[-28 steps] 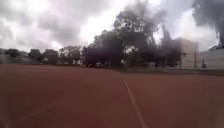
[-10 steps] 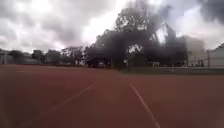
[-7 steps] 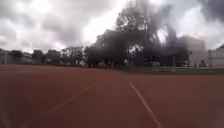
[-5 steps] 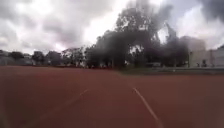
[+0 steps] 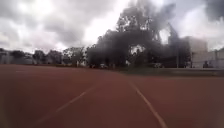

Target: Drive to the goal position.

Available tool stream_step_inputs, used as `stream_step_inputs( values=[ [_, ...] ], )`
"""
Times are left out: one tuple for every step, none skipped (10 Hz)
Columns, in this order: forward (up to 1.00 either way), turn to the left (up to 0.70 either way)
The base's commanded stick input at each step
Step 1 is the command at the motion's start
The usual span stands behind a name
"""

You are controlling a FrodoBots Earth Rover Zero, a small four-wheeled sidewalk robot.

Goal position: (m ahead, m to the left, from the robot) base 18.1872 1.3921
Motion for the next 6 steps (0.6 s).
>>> stream_step_inputs(
  values=[
    [0.70, 0.00],
    [0.70, 0.00],
    [0.70, 0.00],
    [0.70, 0.00],
    [0.70, 0.00],
    [0.70, 0.00]
  ],
)
